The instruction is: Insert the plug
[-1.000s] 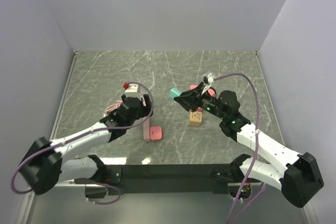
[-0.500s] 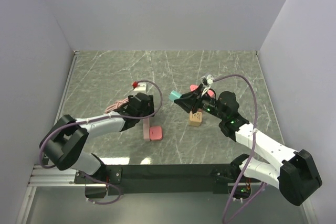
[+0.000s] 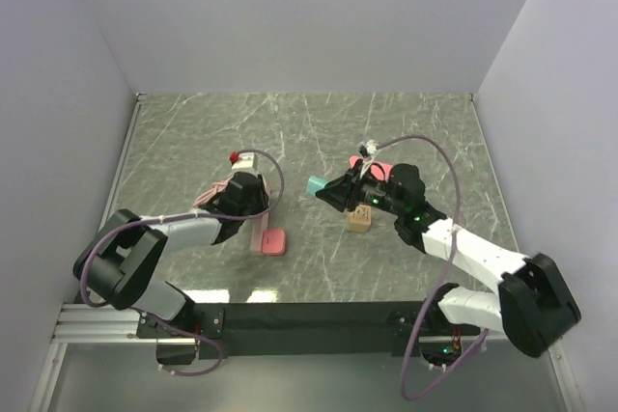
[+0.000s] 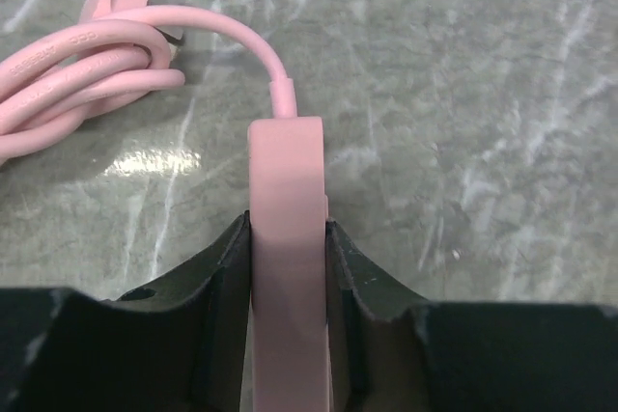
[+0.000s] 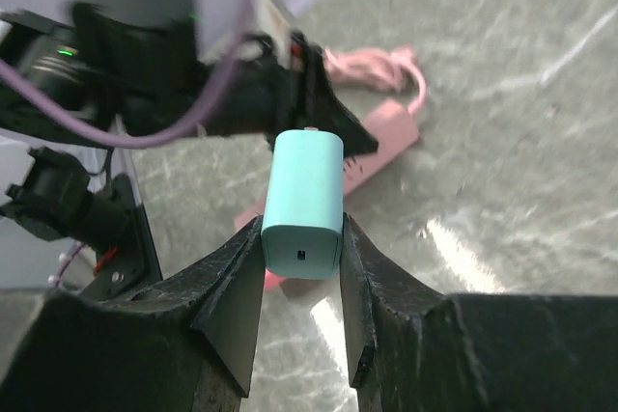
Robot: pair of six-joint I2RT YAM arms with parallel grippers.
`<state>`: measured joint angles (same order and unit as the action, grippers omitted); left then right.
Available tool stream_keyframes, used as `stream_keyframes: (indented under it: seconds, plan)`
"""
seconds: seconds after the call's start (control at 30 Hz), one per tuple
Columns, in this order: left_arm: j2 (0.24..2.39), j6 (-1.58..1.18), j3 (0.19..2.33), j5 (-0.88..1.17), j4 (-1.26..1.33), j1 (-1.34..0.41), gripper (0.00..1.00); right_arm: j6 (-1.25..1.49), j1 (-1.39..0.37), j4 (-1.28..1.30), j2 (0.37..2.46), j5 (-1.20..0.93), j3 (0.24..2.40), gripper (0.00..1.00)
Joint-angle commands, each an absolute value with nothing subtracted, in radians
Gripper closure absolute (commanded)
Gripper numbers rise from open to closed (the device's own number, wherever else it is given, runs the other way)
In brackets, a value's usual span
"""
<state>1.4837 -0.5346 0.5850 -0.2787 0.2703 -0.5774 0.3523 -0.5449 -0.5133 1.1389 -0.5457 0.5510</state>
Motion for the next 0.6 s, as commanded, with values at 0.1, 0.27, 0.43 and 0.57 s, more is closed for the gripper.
stream_keyframes:
  seconds: [0.1,0.27,0.43,0.57]
  plan:
    - [1.33,-0.514,0.418,-0.155,0.554,-0.575,0.99,0.432,-0.541,-0.523,1.375,-0.667,0.666,1.0]
    - [1.229,-0.522,0.37,-0.137,0.63,-0.575,0.99,0.479,-0.554,-0.583,1.488,-0.718,0.71,1.0]
    - [1.189,-0.548,0.308,-0.136,0.742,-0.575,0.99,0.515,-0.583,-0.617,1.537,-0.744,0.727,1.0]
    - [1.187,-0.552,0.295,-0.132,0.821,-0.577,0.99,0.538,-0.615,-0.634,1.586,-0.773,0.75,1.0]
